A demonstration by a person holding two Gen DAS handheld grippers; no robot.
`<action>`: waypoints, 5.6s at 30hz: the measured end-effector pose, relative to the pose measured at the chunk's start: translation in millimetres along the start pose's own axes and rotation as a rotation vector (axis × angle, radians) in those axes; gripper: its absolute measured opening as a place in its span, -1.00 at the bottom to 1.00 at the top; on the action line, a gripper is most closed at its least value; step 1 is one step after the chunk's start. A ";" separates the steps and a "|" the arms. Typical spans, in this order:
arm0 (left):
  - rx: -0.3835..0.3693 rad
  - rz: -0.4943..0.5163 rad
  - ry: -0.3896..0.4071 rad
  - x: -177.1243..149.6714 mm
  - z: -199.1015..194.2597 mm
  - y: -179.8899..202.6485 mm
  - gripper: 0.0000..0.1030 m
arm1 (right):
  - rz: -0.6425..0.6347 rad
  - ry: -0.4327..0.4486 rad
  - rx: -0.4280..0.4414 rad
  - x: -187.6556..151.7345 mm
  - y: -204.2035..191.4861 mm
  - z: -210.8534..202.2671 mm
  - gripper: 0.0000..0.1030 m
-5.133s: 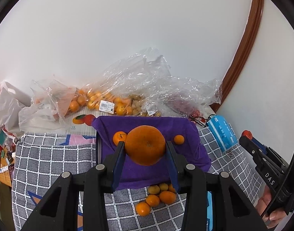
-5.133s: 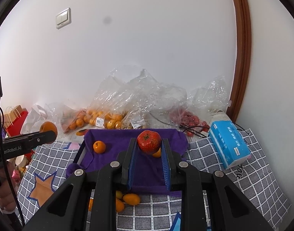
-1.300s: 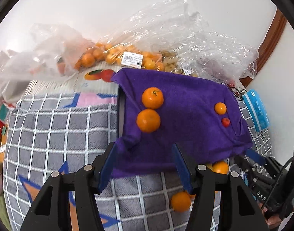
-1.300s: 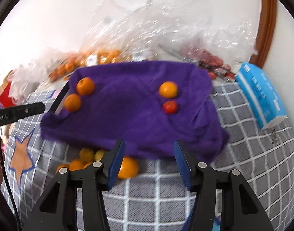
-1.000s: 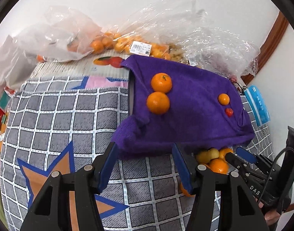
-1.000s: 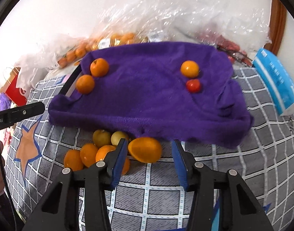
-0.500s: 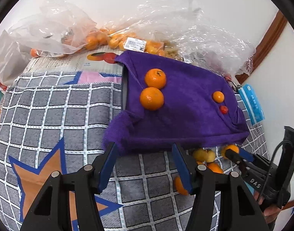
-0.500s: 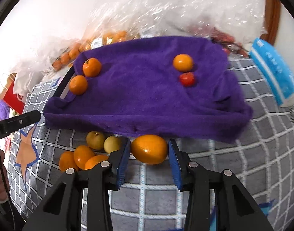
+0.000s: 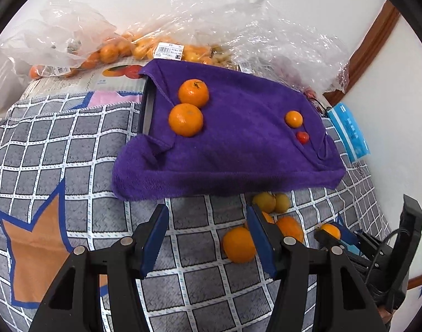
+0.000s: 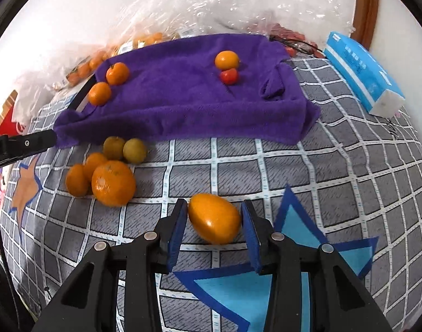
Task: Organize fruits
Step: 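Move the left tool back to the fruit row while the right tool grasps the oval orange fruit, then grasp a large orange with the left tool while the right tool lifts the oval fruit, then carry the orange with the left tool while the right tool carries the oval fruit over the towel, then lower and release the orange below the mandarins while the right tool releases the oval fruit by the tomato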
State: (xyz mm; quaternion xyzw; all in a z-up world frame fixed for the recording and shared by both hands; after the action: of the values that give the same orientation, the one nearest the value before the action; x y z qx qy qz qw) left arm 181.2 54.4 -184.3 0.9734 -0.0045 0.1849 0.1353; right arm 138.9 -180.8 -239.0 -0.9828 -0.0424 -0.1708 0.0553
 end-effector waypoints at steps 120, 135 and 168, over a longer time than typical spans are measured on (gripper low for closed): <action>-0.014 0.068 0.274 68.7 -124.1 39.1 -0.39 | -0.016 0.416 -0.079 105.8 -20.1 -154.5 -0.24; -0.025 0.066 0.247 83.9 -103.7 36.1 -0.39 | -0.012 0.392 -0.086 117.3 -17.1 -136.4 -0.24; 0.014 -0.015 0.134 108.4 -35.5 0.5 -0.39 | 0.012 0.246 -0.046 138.2 0.3 -47.4 -0.24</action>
State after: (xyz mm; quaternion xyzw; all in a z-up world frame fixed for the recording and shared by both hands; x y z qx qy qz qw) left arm 269.5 67.8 -113.3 0.9598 0.0130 0.2487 0.1298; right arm 252.8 -178.0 -147.6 -0.9556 -0.0257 -0.2908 0.0388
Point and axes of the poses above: each gripper's, at about its wrist camera, not at the fingertips, and z roughly the way its jaws point, y to its right, x to its top, the point moved 4 cm from there along z, roughly the way its jaws point, and after that the axes turned 8 degrees about -y, right-handed, at the moved point
